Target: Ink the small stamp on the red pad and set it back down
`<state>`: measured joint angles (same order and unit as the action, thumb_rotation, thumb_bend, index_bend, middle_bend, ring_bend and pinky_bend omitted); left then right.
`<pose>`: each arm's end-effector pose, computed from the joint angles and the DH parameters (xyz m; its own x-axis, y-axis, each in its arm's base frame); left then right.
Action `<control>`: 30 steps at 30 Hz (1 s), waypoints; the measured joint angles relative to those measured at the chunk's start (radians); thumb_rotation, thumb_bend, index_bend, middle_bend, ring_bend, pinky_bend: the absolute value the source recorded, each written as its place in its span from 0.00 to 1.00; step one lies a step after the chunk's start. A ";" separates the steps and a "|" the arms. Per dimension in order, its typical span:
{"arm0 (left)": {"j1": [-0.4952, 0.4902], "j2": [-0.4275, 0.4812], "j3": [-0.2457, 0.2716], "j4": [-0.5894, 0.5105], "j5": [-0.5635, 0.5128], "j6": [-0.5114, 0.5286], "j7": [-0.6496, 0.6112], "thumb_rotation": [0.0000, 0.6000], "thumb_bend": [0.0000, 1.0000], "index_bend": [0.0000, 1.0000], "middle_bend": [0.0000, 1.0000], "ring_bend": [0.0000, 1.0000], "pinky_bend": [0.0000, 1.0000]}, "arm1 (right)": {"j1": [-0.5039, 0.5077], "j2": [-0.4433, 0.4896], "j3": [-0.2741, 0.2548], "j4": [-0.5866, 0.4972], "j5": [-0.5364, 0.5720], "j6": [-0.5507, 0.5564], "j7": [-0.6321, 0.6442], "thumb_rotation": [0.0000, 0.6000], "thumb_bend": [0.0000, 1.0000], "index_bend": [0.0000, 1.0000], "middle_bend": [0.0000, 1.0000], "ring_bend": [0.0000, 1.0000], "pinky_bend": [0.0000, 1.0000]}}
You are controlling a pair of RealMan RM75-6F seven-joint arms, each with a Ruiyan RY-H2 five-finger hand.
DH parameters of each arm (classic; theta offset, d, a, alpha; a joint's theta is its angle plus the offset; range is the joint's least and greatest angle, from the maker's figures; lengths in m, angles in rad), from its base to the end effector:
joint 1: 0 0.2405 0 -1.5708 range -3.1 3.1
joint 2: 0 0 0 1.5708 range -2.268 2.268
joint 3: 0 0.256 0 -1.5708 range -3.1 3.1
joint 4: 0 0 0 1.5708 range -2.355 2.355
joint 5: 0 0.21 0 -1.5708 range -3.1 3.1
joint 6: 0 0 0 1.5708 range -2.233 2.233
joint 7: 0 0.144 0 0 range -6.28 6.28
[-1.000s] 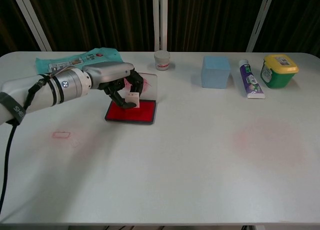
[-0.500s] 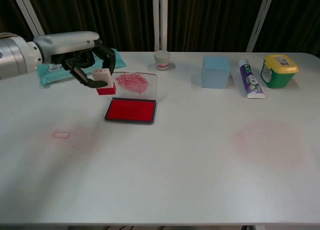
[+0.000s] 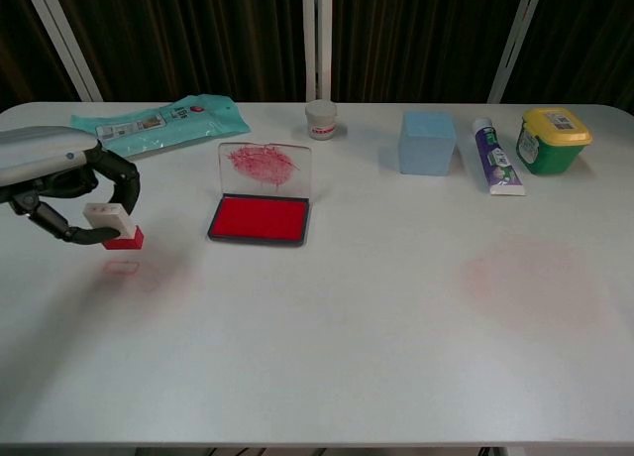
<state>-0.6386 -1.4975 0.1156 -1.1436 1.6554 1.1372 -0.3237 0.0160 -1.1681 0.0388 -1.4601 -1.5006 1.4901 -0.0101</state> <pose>-0.2424 0.3050 0.0033 0.4415 0.3258 0.8360 0.8066 -0.5523 -0.2107 -0.3484 -0.1572 0.1580 0.4949 -0.0347 0.8682 -0.8662 0.0601 0.4961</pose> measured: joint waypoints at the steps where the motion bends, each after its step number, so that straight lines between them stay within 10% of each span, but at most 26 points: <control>1: 0.002 -0.016 0.003 0.028 0.007 0.004 -0.003 1.00 0.40 0.63 0.61 0.94 0.99 | -0.001 0.001 0.000 -0.004 0.000 0.002 -0.002 1.00 0.16 0.00 0.00 0.00 0.00; 30: 0.031 -0.175 0.039 0.334 0.043 -0.003 -0.220 1.00 0.40 0.57 0.56 0.93 0.98 | 0.002 0.024 -0.016 -0.050 0.006 -0.028 -0.049 1.00 0.18 0.00 0.00 0.00 0.00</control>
<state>-0.6076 -1.6730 0.1547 -0.8095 1.6984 1.1344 -0.5438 0.0180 -1.1446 0.0230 -1.5105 -1.4941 1.4622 -0.0595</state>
